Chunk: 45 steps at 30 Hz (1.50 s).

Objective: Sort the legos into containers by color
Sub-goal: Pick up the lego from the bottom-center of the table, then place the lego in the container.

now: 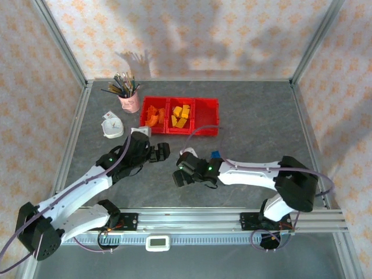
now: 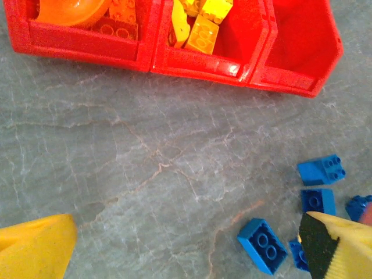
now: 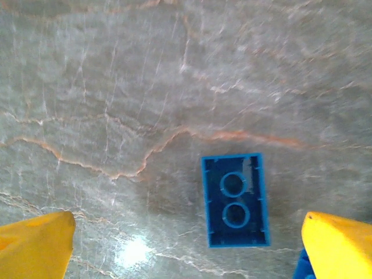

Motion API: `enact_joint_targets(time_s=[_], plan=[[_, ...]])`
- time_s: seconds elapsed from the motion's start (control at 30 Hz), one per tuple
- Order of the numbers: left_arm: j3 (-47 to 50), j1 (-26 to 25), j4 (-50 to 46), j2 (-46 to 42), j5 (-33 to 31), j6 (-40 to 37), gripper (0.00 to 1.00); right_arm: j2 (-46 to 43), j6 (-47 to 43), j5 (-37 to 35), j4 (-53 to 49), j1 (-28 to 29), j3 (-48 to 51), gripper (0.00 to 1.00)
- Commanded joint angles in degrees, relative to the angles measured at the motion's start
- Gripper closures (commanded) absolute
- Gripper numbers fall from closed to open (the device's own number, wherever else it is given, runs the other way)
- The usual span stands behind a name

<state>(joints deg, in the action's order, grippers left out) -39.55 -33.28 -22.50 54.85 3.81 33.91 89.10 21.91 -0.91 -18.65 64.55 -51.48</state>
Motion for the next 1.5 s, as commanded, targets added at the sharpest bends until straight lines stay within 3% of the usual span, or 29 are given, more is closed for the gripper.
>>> enact_joint_targets(time_s=[0.0,0.3,0.83,1.03,1.23,1.47], plan=[[2.27,-0.14,-2.73,-3.06,0.51,2.92,0.01,2.50,2.33,-4.81,-1.62,1.21,-1.42,0.02],[6.13,-0.12,-2.24,-6.49,-0.73,7.07,0.01,6.75,0.41,-13.24,-4.38,0.96,-4.62,0.06],[6.70,-0.12,-2.46,-6.31,-1.99,7.84,0.01,12.54,-3.60,-6.63,-0.17,-2.74,-6.50,0.45],[5.66,-0.13,-2.52,-6.51,-2.06,7.86,0.01,10.23,-4.00,-5.52,0.42,-3.64,-7.12,0.66],[3.00,-0.12,-1.34,-5.53,-1.81,7.24,0.01,4.67,-5.86,-5.28,-0.28,-6.88,-8.98,0.68],[-2.60,-0.12,3.59,0.52,-1.12,5.20,0.01,3.57,-9.68,-7.49,-0.20,-17.00,-15.78,0.68]])
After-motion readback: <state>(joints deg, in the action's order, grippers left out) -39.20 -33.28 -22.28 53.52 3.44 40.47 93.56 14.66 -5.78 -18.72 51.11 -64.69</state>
